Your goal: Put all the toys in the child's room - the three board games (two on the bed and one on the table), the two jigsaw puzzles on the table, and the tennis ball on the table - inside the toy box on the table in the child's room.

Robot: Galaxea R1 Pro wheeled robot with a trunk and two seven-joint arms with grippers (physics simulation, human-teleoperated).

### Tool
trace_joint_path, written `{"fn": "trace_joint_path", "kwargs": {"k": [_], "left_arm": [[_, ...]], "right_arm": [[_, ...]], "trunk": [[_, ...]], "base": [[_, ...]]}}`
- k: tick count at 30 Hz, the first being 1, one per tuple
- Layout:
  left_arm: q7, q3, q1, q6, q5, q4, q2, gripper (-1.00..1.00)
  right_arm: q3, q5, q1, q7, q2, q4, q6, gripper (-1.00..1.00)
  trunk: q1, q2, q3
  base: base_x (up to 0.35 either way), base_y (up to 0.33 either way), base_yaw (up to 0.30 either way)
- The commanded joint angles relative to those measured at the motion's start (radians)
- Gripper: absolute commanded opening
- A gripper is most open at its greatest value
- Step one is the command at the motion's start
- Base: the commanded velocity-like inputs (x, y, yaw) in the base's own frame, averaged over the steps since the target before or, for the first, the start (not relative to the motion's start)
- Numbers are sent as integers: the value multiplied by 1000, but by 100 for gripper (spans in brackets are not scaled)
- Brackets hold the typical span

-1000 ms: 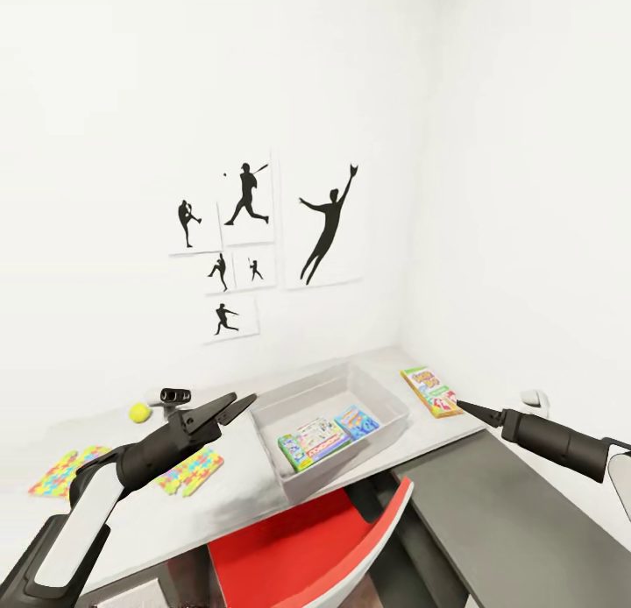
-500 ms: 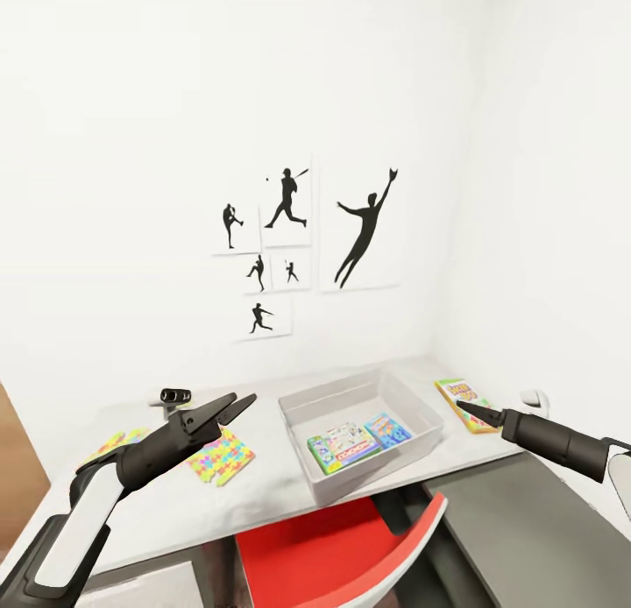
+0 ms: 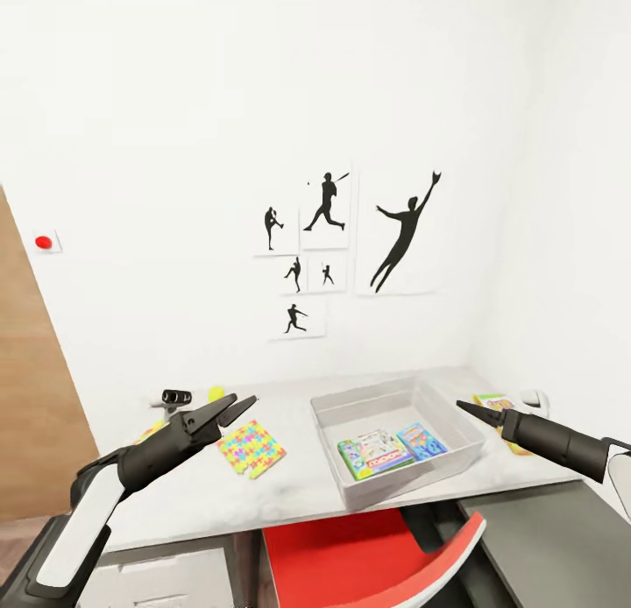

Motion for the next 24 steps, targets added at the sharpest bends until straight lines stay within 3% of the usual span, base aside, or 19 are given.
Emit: {"fn": "trace_joint_path", "kwargs": {"k": [1,14,24], "left_arm": [[0,-2,-1,6,6,1,1,100],[0,-2,-1,6,6,6,1,100],[0,-2,-1,6,6,7,1,100]], "right_arm": [[-1,0,0,3,0,0,5,100],[-1,0,0,3,0,0,5,100],[-1,0,0,3,0,0,5,100]], "trunk": [[0,-1,0],[0,-1,5],[0,-1,6]], "base": [[0,0,266],[0,21,259],[0,199,76]]}}
